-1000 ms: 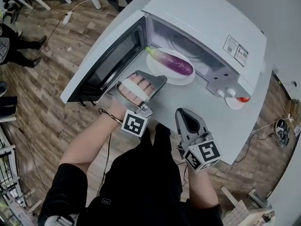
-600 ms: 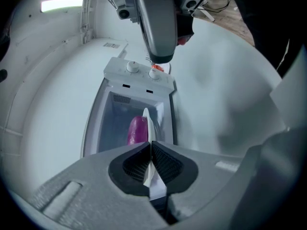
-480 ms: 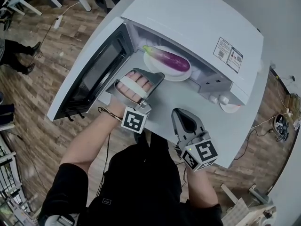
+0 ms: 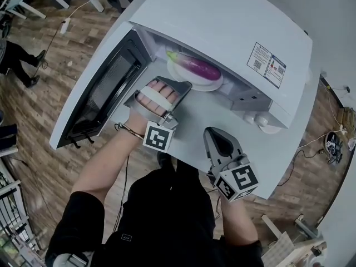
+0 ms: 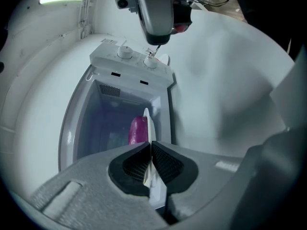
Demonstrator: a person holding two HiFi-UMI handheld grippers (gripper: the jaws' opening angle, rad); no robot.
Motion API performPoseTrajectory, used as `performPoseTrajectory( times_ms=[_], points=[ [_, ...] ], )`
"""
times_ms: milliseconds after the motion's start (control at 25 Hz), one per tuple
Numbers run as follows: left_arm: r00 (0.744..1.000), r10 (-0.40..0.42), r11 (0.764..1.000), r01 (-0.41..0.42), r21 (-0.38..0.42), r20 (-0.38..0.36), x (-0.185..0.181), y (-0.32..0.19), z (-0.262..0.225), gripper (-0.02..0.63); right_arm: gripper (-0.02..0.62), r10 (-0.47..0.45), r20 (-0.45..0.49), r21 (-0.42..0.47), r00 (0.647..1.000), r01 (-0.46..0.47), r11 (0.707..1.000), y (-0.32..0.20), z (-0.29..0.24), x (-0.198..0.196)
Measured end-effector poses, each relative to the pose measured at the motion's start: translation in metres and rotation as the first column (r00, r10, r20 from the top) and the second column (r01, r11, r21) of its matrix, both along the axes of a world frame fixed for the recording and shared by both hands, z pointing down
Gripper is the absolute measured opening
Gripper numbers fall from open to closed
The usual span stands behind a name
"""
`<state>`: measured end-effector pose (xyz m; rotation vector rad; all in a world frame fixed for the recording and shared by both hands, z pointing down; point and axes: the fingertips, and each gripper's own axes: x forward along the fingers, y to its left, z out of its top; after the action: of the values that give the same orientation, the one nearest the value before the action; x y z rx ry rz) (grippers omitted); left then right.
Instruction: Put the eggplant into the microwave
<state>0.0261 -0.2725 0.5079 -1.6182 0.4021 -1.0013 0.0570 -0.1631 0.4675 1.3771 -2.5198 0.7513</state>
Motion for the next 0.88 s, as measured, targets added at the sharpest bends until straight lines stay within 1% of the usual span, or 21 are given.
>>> performPoseTrajectory(
  times_ms=[200,320,560,760,800,840,880],
  points=[
    [1.000,-0.008,1.000,0.008,-0.024,0.021,0.001,-0.002,0.007,0.017,0.017,-0.002,0.004,-0.012,1.000,0.002,1.000,0.003,0.003,0.000],
    [0.999,-0.014,0.999,0.015,-0.039,0.041,0.002,-0.004,0.010,0.017,0.017,-0.013,0.010,-0.005,1.000,0.013,1.000,0.002,0.003,-0.002],
    [0.996,-0.044,0.996,0.049,-0.069,0.080,0.003,-0.021,0.014,0.018,0.017,-0.005,0.013,-0.011,1.000,0.005,1.000,0.004,0.001,-0.003],
    [0.991,-0.060,0.995,0.069,-0.078,0.120,0.005,-0.031,0.014,0.018,0.017,-0.001,0.029,-0.010,1.000,0.001,1.000,0.004,0.001,-0.004],
    [0.990,-0.063,0.993,0.075,-0.095,0.125,0.005,-0.031,0.016,0.018,0.017,0.000,0.033,-0.012,0.999,0.001,1.000,0.004,0.001,-0.005],
    [0.990,-0.063,0.987,0.081,-0.142,0.126,0.007,-0.028,0.020,0.018,0.017,-0.002,0.036,-0.013,0.999,0.002,1.000,0.004,0.001,-0.005],
    [0.991,-0.060,0.972,0.086,-0.218,0.123,0.009,-0.022,0.028,0.018,0.017,-0.003,0.039,-0.014,0.999,0.003,1.000,0.004,0.001,-0.005]
  ],
)
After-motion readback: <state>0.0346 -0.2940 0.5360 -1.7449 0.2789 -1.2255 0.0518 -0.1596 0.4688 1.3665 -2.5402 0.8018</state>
